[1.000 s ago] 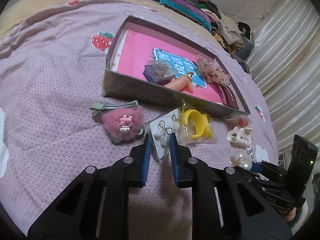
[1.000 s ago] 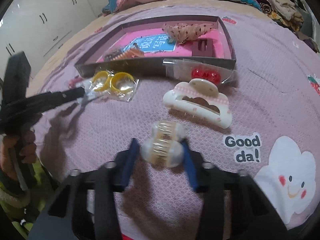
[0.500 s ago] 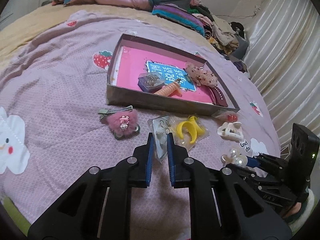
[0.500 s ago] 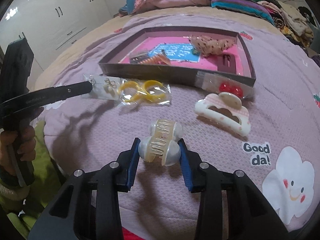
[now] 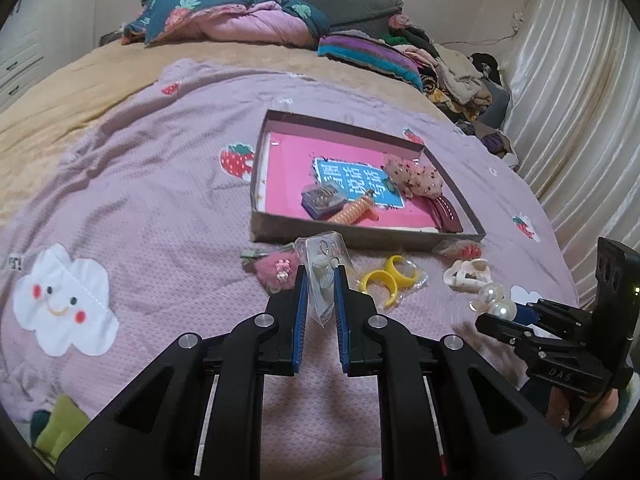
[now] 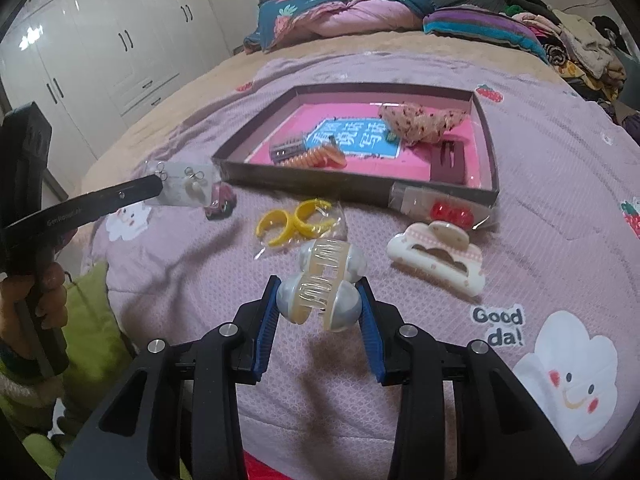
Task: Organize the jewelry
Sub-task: 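Lift the earring card with the left tool while the right lifts the pearl clip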
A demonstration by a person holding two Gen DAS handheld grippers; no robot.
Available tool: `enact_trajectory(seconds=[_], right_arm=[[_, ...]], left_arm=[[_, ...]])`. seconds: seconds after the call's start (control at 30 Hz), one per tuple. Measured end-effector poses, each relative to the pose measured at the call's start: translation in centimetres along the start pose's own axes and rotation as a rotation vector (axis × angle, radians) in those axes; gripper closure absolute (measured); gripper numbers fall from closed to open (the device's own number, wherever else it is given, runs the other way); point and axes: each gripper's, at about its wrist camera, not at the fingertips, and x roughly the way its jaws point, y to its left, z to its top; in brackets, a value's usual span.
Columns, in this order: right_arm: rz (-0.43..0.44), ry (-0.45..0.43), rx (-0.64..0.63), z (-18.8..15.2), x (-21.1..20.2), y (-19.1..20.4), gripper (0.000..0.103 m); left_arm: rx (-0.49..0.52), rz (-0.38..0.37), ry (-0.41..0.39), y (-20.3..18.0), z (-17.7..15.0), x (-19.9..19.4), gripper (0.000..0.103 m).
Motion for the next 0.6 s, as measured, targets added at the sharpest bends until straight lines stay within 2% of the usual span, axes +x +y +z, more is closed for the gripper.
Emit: enact_trajectory(seconds=[0.6], right_arm=[[-0.044,-0.089,0.049,2.6,-2.7,-2.6,0.067]], left_arm=[[0.044,-0.035,-0.032,-2.1,3.1,-0.1,0.097]])
